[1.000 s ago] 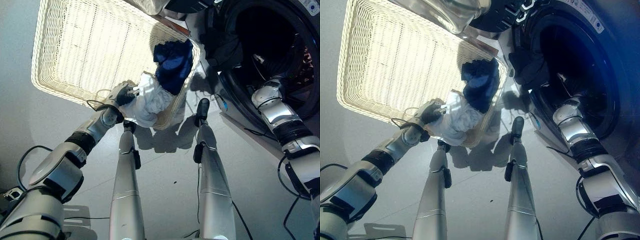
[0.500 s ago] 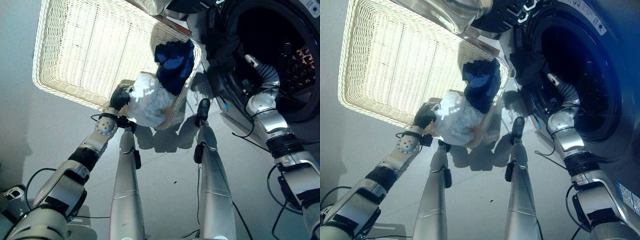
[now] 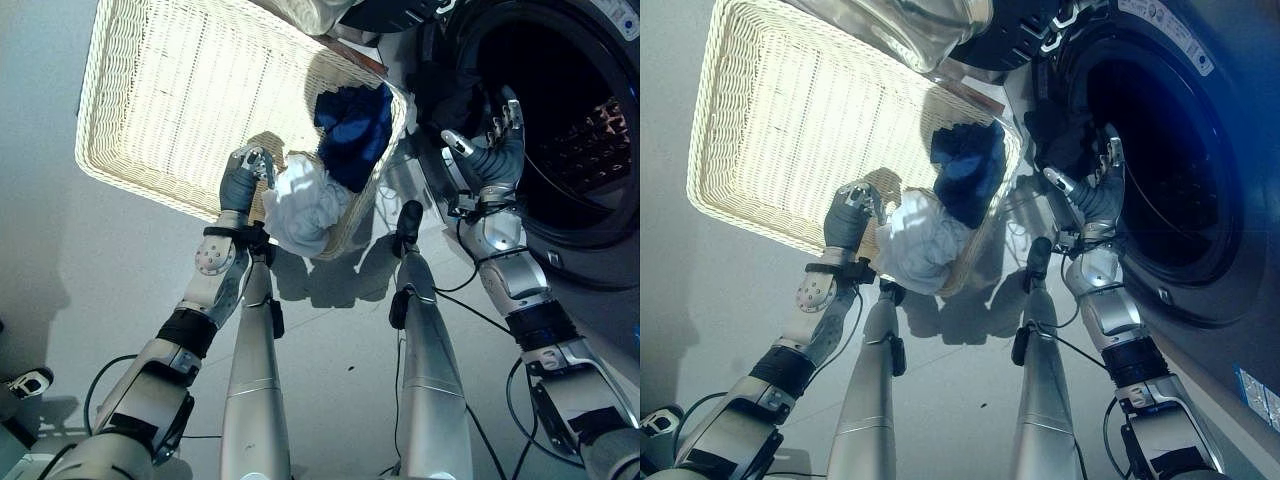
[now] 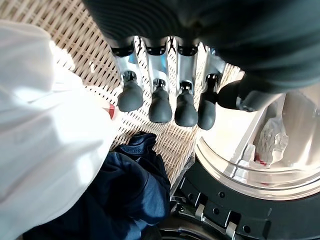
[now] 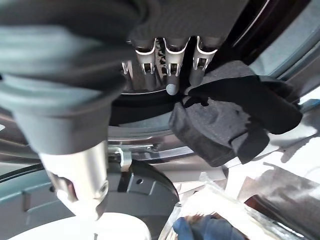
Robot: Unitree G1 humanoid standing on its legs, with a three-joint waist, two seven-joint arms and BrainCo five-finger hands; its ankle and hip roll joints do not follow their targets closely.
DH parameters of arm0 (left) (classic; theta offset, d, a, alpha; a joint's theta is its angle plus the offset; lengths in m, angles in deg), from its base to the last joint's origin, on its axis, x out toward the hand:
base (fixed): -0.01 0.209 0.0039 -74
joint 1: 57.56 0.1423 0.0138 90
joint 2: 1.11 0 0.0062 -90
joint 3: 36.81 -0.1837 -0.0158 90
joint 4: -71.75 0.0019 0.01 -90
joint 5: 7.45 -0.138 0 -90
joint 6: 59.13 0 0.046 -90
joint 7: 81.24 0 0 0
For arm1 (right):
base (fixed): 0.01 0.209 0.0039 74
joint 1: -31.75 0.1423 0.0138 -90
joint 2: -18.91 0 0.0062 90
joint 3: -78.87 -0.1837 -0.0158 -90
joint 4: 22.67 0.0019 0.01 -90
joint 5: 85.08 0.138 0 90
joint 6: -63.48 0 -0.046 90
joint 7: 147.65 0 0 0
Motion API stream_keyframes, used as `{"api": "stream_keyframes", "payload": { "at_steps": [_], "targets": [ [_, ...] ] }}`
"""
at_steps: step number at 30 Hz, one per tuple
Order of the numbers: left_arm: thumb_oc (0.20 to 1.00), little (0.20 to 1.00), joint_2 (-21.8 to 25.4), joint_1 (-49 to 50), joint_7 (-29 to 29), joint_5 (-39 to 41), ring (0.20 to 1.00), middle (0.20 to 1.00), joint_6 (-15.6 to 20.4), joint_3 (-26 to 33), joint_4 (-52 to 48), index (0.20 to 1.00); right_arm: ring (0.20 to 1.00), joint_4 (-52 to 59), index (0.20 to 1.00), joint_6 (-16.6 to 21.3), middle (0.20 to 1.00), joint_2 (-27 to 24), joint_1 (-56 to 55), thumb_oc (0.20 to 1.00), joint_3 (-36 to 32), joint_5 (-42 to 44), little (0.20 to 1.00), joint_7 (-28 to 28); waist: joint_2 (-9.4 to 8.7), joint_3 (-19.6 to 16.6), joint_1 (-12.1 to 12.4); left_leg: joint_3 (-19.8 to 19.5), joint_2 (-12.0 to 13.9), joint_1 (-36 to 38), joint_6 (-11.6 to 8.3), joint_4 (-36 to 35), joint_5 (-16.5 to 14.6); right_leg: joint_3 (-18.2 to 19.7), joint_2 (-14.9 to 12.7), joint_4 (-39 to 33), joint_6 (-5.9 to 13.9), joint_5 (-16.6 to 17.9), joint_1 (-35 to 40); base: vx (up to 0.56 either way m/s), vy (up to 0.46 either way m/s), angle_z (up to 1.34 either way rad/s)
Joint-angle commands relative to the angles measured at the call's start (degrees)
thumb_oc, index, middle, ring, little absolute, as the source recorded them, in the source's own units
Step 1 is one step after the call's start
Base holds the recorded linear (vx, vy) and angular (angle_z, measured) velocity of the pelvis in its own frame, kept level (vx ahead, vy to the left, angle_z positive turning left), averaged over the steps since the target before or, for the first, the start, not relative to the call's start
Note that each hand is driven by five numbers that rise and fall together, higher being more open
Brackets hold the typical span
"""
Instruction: Put the clothes into the washing machine.
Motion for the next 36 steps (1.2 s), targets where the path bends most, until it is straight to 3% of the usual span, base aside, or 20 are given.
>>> {"api": "stream_keyframes", "payload": {
  "at_steps": [1, 3, 4, 5, 6, 7, 9, 14, 15, 18, 29, 31, 34, 36],
  "targets": [
    [0.2, 0.2, 1.19, 0.08, 7.1, -12.39, 0.2, 0.2, -0.05, 1.15, -3.95, 0.2, 1.0, 6.84, 1.0, 1.88, 1.0, -2.18, -1.49, 1.0, -1.76, -3.4, 1.0, 0.58, 2.07, -1.08, -0.64, 1.25, -4.27, -0.3, 4.95, -0.66, -0.7, -4.32, 3.8, 2.34, 2.43, -0.94, 0.85, 0.0, 0.0, 0.0],
    [1.0, 1.0, 2.7, -0.71, 14.82, -22.32, 1.0, 1.0, -2.72, 0.14, -3.36, 1.0, 1.0, 7.17, 1.0, 1.43, 1.0, -2.83, -1.43, 1.0, -1.39, -3.03, 1.0, 0.28, 2.06, -1.08, -0.61, 1.21, -4.21, -0.48, 4.92, -0.41, -0.56, -4.34, 3.7, 2.45, 2.43, -0.91, 0.76, 0.0, 0.0, 0.0],
    [1.0, 1.0, 4.14, -1.29, 19.47, -30.06, 1.0, 1.0, -4.24, -0.82, -2.9, 1.0, 1.0, 6.93, 1.0, 1.84, 1.0, -3.27, -1.64, 1.0, -1.34, -2.93, 1.0, 0.31, 2.03, -1.08, -0.64, 1.31, -4.12, -0.44, 4.88, -0.39, -0.56, -4.37, 3.64, 2.44, 2.47, -0.96, 0.82, 0.0, 0.0, 0.0],
    [1.0, 1.0, 4.14, -1.29, 19.47, -30.06, 1.0, 1.0, -4.24, -0.82, -2.9, 1.0, 1.0, 6.93, 1.0, 1.84, 1.0, -3.27, -1.64, 1.0, -1.34, -2.93, 1.0, 0.31, 2.03, -1.08, -0.64, 1.31, -4.12, -0.44, 4.88, -0.39, -0.56, -4.37, 3.64, 2.44, 2.47, -0.96, 0.82, 0.0, 0.0, 0.0],
    [1.0, 1.0, 5.34, -1.77, 22.8, -36.22, 1.0, 1.0, -5.84, -1.63, -2.72, 1.0, 1.0, 7.12, 1.0, 1.79, 1.0, -3.75, -1.87, 1.0, -1.36, -2.49, 1.0, 0.19, 2.0, -1.08, -0.62, 1.28, -4.11, -0.46, 4.86, -0.35, -0.49, -4.46, 3.55, 2.41, 2.46, -0.91, 0.84, 0.0, 0.0, 0.0],
    [1.0, 1.0, 8.86, -3.66, 27.52, -48.06, 1.0, 1.0, -10.23, -4.53, -2.74, 1.0, 1.0, 7.42, 1.0, 1.64, 1.0, -4.61, -2.2, 1.0, -1.24, -1.87, 1.0, -0.41, 1.99, -1.08, -0.65, 1.41, -4.17, -0.31, 4.75, -0.35, -0.46, -4.68, 3.44, 2.21, 2.42, -0.84, 1.06, 0.0, 0.0, 0.0],
    [1.0, 1.0, 12.07, -4.51, 29.86, -56.37, 1.0, 1.0, -13.84, -7.06, -4.02, 1.0, 1.0, 8.02, 1.0, 1.73, 1.0, -5.87, -3.15, 1.0, -1.57, -0.64, 1.0, -0.51, 2.14, -1.08, -0.72, 1.52, -4.22, -0.22, 4.76, -0.27, -0.42, -4.83, 3.22, 1.99, 2.41, -0.63, 1.25, 0.0, 0.0, 0.0],
    [1.0, 1.0, 15.07, -4.15, 39.95, -62.38, 1.0, 1.0, -18.99, -10.44, -5.14, 1.0, 1.0, 7.15, 1.0, 4.89, 1.0, -7.46, -5.37, 1.0, -1.59, 0.44, 1.0, -0.31, 2.5, -1.08, -0.72, 1.85, -3.87, -0.25, 4.61, -0.13, -0.53, -4.96, 2.68, 2.04, 2.64, -0.56, 1.15, 0.0, 0.0, 0.0],
    [1.0, 1.0, 15.02, -3.4, 44.3, -64.52, 1.0, 1.0, -20.16, -10.89, -4.56, 1.0, 1.0, 7.03, 1.0, 5.75, 1.0, -7.37, -5.92, 1.0, -1.6, 0.34, 1.0, -0.49, 2.53, -1.08, -0.61, 1.72, -3.87, -0.43, 4.53, -0.11, -0.57, -5.09, 2.46, 1.98, 2.78, -0.51, 1.0, 0.0, 0.0, 0.0],
    [1.0, 1.0, 14.45, -2.49, 46.63, -65.59, 1.0, 1.0, -20.37, -11.12, -3.89, 1.0, 1.0, 7.05, 1.0, 6.48, 1.0, -6.81, -6.42, 1.0, -1.48, -0.14, 1.0, -0.92, 2.51, -1.08, -0.52, 1.62, -3.76, -0.72, 4.42, -0.02, -0.58, -5.13, 2.32, 2.14, 2.87, -0.5, 0.69, 0.0, 0.0, 0.0],
    [1.0, 1.0, 14.16, -0.5, 36.21, -63.13, 1.0, 1.0, -19.06, -14.39, -4.97, 1.0, 1.0, 8.01, 1.0, 6.29, 1.0, -6.96, -7.09, 1.0, -1.68, -0.21, 1.0, -0.95, 2.91, -1.08, -0.37, 1.91, -3.34, -0.61, 4.2, -0.31, -0.22, -5.54, 1.72, 2.29, 3.33, -0.1, 0.75, 0.0, 0.0, 0.0],
    [1.0, 1.0, 14.21, -0.35, 30.95, -60.39, 1.0, 1.0, -18.58, -16.31, -4.92, 1.0, 1.0, 7.88, 1.0, 6.15, 1.0, -7.18, -6.73, 1.0, -1.54, 0.04, 1.0, -0.76, 3.04, -1.08, -0.44, 2.06, -3.13, -0.49, 4.22, -0.45, -0.21, -5.33, 1.78, 2.34, 3.51, -0.02, 0.71, 0.0, 0.0, 0.0],
    [1.0, 1.0, 14.25, -0.49, 30.19, -60.33, 1.0, 1.0, -18.61, -16.57, -5.09, 1.0, 1.0, 7.87, 1.0, 6.2, 1.0, -7.13, -6.75, 1.0, -1.44, 0.0, 1.0, -0.8, 3.0, -1.08, -0.47, 2.09, -3.09, -0.54, 4.22, -0.42, -0.2, -5.33, 1.77, 2.33, 3.54, -0.01, 0.7, 0.0, 0.0, 0.0],
    [1.0, 1.0, 13.9, -0.76, 24.63, -57.88, 1.0, 1.0, -16.66, -18.12, -5.86, 1.0, 1.0, 7.8, 1.0, 6.2, 1.0, -6.89, -6.58, 1.0, -1.22, -0.01, 1.0, -0.62, 2.88, -1.08, -0.62, 2.08, -2.95, -0.6, 4.3, -0.31, -0.18, -5.18, 1.81, 2.29, 3.66, 0.18, 0.71, 0.0, 0.0, 0.0]
  ]
}}
